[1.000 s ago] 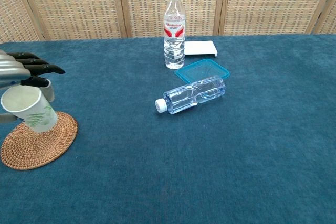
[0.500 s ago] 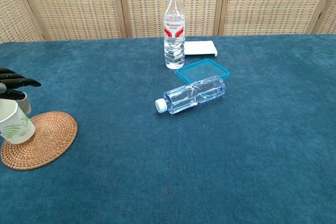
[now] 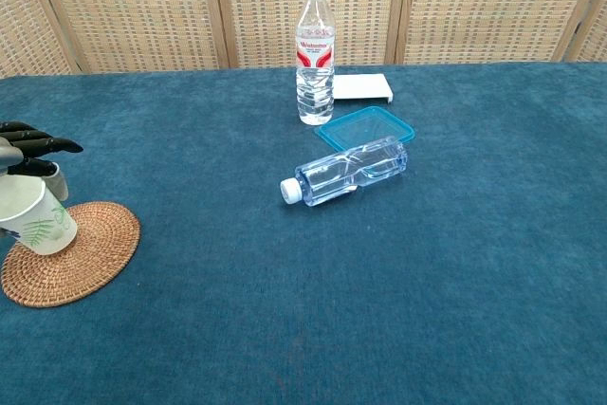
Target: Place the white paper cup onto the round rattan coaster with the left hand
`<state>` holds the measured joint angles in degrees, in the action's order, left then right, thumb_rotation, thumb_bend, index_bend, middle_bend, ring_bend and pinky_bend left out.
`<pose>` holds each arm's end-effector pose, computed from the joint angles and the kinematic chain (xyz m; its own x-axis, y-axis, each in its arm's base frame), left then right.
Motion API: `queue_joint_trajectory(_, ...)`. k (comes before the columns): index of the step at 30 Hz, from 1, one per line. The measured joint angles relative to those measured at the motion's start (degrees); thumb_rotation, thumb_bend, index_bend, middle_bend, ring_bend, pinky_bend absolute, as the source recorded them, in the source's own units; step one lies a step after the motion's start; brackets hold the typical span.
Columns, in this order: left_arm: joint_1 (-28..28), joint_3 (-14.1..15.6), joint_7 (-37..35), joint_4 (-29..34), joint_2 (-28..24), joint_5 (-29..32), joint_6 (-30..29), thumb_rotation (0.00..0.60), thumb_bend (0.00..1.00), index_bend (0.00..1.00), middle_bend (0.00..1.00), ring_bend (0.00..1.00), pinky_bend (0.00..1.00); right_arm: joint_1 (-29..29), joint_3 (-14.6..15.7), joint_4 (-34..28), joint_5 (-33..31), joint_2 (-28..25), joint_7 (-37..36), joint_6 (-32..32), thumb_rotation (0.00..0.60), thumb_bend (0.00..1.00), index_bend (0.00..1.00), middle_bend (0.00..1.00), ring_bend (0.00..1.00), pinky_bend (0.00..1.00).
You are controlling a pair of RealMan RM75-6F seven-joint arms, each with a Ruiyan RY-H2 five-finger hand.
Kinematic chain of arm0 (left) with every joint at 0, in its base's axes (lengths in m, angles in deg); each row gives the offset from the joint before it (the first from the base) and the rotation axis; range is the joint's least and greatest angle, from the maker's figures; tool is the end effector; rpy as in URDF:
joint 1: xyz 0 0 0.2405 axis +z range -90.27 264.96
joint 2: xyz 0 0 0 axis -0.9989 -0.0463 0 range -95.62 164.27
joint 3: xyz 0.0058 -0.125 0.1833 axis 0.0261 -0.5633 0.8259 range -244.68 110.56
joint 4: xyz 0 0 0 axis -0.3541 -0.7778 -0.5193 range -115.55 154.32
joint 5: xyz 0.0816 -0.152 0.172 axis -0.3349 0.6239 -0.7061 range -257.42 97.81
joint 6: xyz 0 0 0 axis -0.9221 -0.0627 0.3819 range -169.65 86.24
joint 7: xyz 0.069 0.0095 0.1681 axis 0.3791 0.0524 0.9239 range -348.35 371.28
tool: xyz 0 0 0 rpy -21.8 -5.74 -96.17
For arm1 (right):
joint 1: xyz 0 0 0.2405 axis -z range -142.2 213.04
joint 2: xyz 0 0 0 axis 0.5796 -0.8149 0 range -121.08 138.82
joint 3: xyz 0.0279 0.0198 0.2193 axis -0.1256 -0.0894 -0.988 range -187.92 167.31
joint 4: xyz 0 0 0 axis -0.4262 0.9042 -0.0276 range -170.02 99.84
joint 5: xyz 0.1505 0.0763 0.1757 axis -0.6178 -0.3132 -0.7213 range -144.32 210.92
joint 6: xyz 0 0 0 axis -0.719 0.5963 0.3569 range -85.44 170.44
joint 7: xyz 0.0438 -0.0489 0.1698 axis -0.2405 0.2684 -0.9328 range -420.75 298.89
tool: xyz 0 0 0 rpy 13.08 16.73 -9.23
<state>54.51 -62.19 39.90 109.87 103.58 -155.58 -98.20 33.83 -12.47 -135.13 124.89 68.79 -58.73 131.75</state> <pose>-0.2436 0.2968 -0.0012 0.8188 0.2427 0.5202 0.5699 -0.4530 -0.6856 -0.2626 -0.1984 0.1250 0.3778 0.0360 0.9252 -0.9234 -0.0590 0.3793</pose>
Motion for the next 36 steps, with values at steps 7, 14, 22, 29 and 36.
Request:
queue_joint_trajectory(7,-0.08,-0.02,1.08,0.39,0.2,0.4,0.93,0.6,0.2,0.0,0.0,0.0,0.0,0.07,-0.11,0.1,0.1,-0.01,-0.28,0.36,0.6,0.12,0.04,0.0,0.0,0.0)
queue_joint_trajectory(14,0.45,-0.77,0.87,1.35,-0.34,1.46,0.06,0.6,0.2,0.0,0.0,0.0,0.0,0.09,-0.14,0.26,0.17,0.05,-0.53,0.47,0.6,0.12,0.04,0.0,0.0,0.0)
queue_joint_trajectory(22,4.12,-1.94,-3.61,3.6,-2.23,0.72,-7.51,0.6,0.2,0.0,0.0,0.0,0.0,0.04,-0.04,0.25,0.39,0.12,-0.22,0.35,0.6,0.12,0.04,0.0,0.0,0.0)
queue_joint_trajectory(29,11.63,-2.12,-4.18,5.19,-2.25,-2.57,-22.19,0.6,0.19,0.0,0.0,0.0,0.0,-0.16,0.21,0.08,0.85,0.47,0.95,-0.04,0.6,0.12,0.04,0.0,0.0,0.0)
queue_joint_trajectory(36,21.6,-0.64,-1.12,9.07,-2.14,-6.25,-34.88,0.6,0.19,0.0,0.0,0.0,0.0,-0.41,0.51,-0.19,1.53,0.86,2.14,-0.44,0.6,0.12,0.04,0.0,0.0,0.0)
